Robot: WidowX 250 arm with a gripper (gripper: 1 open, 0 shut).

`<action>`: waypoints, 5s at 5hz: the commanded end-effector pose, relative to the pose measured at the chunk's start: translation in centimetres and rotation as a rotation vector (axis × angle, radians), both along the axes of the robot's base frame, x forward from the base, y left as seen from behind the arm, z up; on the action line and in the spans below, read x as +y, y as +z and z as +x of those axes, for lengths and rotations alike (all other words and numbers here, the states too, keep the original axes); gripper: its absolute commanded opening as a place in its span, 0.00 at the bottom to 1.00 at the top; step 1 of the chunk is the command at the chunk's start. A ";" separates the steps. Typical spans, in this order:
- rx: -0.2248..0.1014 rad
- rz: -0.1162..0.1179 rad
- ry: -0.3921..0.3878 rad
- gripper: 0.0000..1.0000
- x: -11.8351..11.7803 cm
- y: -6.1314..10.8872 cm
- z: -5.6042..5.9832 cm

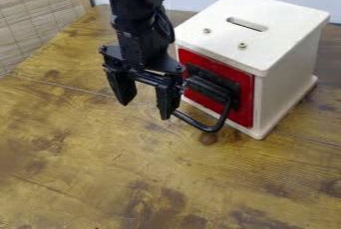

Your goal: Close the drawer

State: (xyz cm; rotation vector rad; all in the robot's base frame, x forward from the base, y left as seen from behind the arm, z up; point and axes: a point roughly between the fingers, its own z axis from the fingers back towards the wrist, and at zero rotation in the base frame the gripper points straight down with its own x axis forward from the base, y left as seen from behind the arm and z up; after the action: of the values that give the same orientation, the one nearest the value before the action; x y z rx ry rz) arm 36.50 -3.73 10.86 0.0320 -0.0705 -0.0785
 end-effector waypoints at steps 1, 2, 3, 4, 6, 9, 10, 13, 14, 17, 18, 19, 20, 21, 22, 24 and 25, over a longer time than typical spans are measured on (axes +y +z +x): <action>-0.084 -0.003 0.002 1.00 -0.2 2.7 0.8; -0.081 -0.004 -0.010 1.00 0.7 2.3 1.1; -0.076 -0.005 -0.025 1.00 1.5 2.0 1.2; -0.073 -0.007 -0.037 1.00 2.9 1.2 1.0; -0.092 -0.008 -0.059 1.00 4.2 -0.3 0.7; -0.120 -0.017 -0.071 1.00 3.3 -0.8 0.8; -0.127 -0.021 -0.091 1.00 2.3 -0.5 0.8; -0.138 -0.029 -0.065 1.00 4.7 -0.5 0.5; -0.150 -0.027 -0.020 1.00 4.5 -0.8 0.6; -0.198 -0.025 -0.111 1.00 3.8 0.1 0.8; -0.213 -0.020 -0.135 1.00 4.0 0.6 0.7; -0.221 -0.011 -0.070 1.00 3.3 0.3 0.7; -0.229 0.000 -0.007 1.00 2.6 0.0 0.8; -0.233 0.003 -0.054 1.00 3.2 -0.1 0.8; -0.231 0.002 -0.101 1.00 3.8 -0.2 0.8; -0.236 0.020 -0.052 1.00 3.2 -1.7 0.8; -0.247 0.026 -0.045 1.00 3.0 -1.8 0.9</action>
State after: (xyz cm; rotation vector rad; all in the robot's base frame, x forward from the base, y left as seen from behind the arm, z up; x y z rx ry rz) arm 36.95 -0.39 6.70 0.0595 -0.2456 -0.1055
